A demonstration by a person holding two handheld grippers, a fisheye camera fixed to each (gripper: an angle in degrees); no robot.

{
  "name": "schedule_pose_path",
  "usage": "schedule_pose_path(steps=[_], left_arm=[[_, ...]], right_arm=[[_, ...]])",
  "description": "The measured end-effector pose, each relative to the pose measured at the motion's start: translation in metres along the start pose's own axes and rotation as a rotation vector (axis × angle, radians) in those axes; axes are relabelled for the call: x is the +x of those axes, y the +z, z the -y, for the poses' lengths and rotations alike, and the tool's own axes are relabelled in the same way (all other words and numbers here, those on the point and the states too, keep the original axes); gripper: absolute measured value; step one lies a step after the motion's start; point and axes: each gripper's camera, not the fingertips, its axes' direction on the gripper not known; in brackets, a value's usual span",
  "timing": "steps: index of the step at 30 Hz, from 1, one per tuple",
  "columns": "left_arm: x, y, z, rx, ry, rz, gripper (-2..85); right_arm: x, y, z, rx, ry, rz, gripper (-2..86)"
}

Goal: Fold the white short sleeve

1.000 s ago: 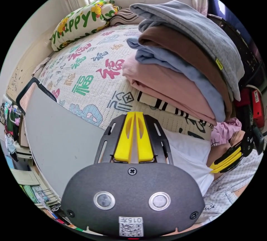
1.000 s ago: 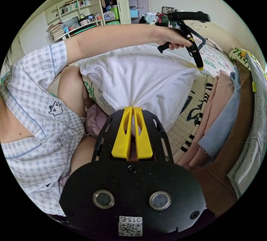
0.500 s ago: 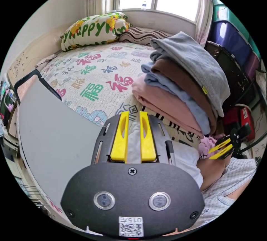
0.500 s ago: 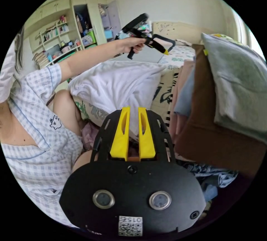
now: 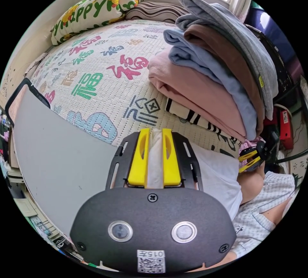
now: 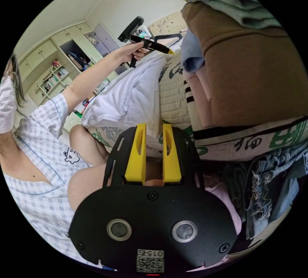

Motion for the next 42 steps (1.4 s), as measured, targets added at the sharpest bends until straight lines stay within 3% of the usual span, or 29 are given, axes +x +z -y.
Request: schedule_pose_path(steps=[5, 8, 12, 18, 24, 27, 32, 37, 42], left_arm=[[0.002, 0.0, -0.017, 0.043, 0.013, 0.037, 1.5], [-0.002, -0.014, -0.027, 0.122, -0.012, 0.034, 1.0], [-0.009, -0.045, -0.042, 0.236, -0.04, 0.046, 0.8], [-0.023, -0.109, -0.088, 0.529, -0.075, -0.122, 0.7], [-0.045, -0.166, -0.185, 0.698, -0.045, -0.174, 0.8], [-0.073, -0.188, -0.258, 0.777, -0.083, -0.218, 0.8], [-0.132, -0.212, -0.404, 0.912, -0.193, -0.271, 0.7], [-0.186, -0.207, -0.533, 1.039, -0.316, -0.33, 0.5], [-0.235, -0.165, -0.63, 1.043, -0.465, -0.386, -0.1]], right_arm=[[0.007, -0.016, -0.017, 0.093, -0.034, 0.167, 0.1], [0.003, -0.026, -0.028, 0.119, -0.023, 0.042, -0.6], [0.002, -0.054, -0.041, 0.219, -0.036, 0.029, -0.9], [-0.022, -0.092, -0.051, 0.326, -0.078, -0.164, -1.0], [-0.084, -0.099, -0.058, 0.374, -0.303, 0.018, -0.8], [-0.134, -0.069, -0.056, 0.316, -0.482, 0.062, -0.8], [-0.225, 0.017, -0.04, 0.134, -0.758, 0.304, -0.7], [-0.303, 0.132, -0.028, -0.13, -0.888, 0.477, -0.5], [-0.352, 0.26, -0.038, -0.386, -0.936, 0.492, -0.4]])
